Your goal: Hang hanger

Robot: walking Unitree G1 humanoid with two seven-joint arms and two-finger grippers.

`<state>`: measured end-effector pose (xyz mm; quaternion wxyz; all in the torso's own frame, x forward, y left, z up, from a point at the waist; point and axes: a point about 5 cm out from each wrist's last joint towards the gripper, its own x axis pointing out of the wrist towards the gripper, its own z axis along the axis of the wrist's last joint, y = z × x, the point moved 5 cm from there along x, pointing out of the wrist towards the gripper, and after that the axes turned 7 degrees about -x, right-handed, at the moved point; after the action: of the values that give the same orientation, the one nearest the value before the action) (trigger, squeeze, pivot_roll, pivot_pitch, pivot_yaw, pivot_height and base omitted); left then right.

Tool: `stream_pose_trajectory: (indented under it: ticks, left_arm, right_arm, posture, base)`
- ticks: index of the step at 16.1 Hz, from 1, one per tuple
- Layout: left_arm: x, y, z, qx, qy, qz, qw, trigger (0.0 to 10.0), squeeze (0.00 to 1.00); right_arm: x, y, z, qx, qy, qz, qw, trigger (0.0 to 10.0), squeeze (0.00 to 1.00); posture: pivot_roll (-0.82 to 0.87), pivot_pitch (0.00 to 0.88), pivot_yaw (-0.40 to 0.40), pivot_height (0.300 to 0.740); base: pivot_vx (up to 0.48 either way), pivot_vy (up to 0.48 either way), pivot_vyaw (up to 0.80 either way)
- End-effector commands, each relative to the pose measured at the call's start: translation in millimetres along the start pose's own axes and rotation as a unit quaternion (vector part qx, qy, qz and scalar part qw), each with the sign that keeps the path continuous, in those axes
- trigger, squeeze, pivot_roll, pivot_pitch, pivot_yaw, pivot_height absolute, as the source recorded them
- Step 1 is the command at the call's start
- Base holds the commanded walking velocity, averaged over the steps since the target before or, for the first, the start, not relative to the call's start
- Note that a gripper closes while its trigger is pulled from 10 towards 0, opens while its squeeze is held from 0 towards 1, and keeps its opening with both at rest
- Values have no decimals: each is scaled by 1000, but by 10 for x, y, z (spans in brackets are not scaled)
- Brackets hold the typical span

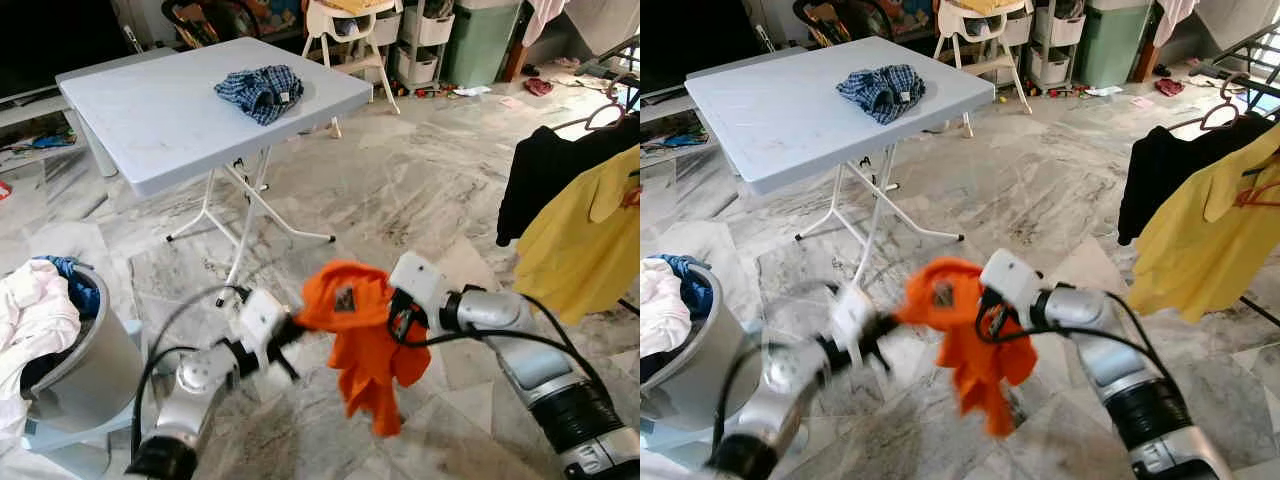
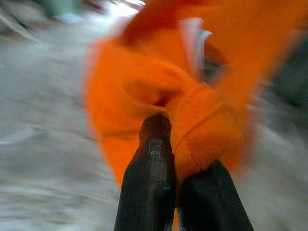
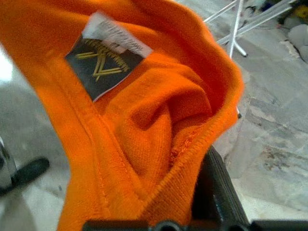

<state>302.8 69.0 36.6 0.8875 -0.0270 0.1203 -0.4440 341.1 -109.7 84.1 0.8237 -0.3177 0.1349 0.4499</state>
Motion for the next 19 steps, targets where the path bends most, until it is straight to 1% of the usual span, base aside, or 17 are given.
stream_pose_trajectory:
  ticks: [1,2,3,4,5,6,7,8,9,10,11,12,13,14,16,17,19]
  left_arm:
    - [-21,-175,-40,-11,31,-63,997,0,0]
    - [-70,-391,-135,-34,62,-122,990,0,0]
    - [-82,-431,-148,-42,67,-131,988,0,0]
    - [-111,-507,-174,-44,77,-150,985,0,0]
    - [-107,-505,-166,-54,75,-148,985,0,0]
    - [-108,-522,-140,-63,73,-154,983,0,0]
    - [-100,-536,-78,-85,63,-158,982,0,0]
    - [-111,-550,-2,-111,55,-163,979,0,0]
    - [-95,-492,101,-136,35,-146,979,0,0]
    - [-61,-395,202,-157,5,-119,980,0,0]
    - [-21,-167,362,-178,-44,-55,982,0,0]
    - [-12,57,463,-180,-78,6,981,0,0]
    - [-17,156,500,-179,-91,35,979,0,0]
    - [-71,353,597,-192,-119,88,970,0,0]
    - [-120,424,604,-169,-113,110,973,0,0]
    - [-123,414,583,-172,-107,106,973,0,0]
    - [-116,333,531,-158,-80,78,981,0,0]
  right_arm:
    - [45,54,17,-39,0,12,999,10000,0]
    - [56,184,-30,-68,5,43,997,10000,0]
    - [56,217,-35,-74,4,51,996,10000,0]
    - [52,296,-84,-79,11,73,994,10000,0]
    - [25,368,-101,-74,7,95,993,10000,1000]
    - [18,375,-121,-75,10,96,992,10000,1000]
    - [4,399,-162,-85,19,104,991,10000,1000]
    - [-39,461,-234,-110,33,130,985,10000,1000]
    - [-89,482,-289,-127,46,149,980,10000,1000]
    - [-122,462,-322,-133,55,154,978,10000,1000]
    - [-157,416,-372,-140,67,155,976,10000,1000]
    - [-180,384,-399,-136,73,156,976,10000,1000]
    - [-188,374,-405,-133,73,156,976,10000,1000]
    - [-200,364,-397,-122,68,156,978,10000,1000]
    - [-205,368,-376,-111,58,158,979,10000,1000]
    - [-199,360,-363,-106,52,152,981,10000,1000]
    - [-203,369,-363,-84,46,146,985,10000,1000]
  posture:
    - [-102,0,49,740]
    - [-102,0,53,740]
    - [-103,0,56,740]
    - [-105,0,59,740]
    - [-104,0,61,740]
    - [-105,0,61,740]
    - [-104,0,60,740]
    - [-104,0,58,740]
    - [-105,0,56,740]
    - [-105,0,55,740]
    - [-105,0,54,740]
    - [-104,0,53,740]
    - [-103,0,52,740]
    - [-102,0,51,740]
    - [-99,0,51,740]
    - [-98,0,51,740]
    - [-92,0,56,740]
  base:
    - [0,0,0]
    - [0,0,0]
    - [0,0,0]
    - [0,0,0]
    - [0,0,0]
    - [0,0,0]
    - [0,0,0]
    - [0,0,0]
    - [0,0,0]
    - [0,0,0]
    - [0,0,0]
    - [0,0,0]
    - [0,0,0]
    - [0,0,0]
    - [0,0,0]
    - [0,0,0]
    - [0,0,0]
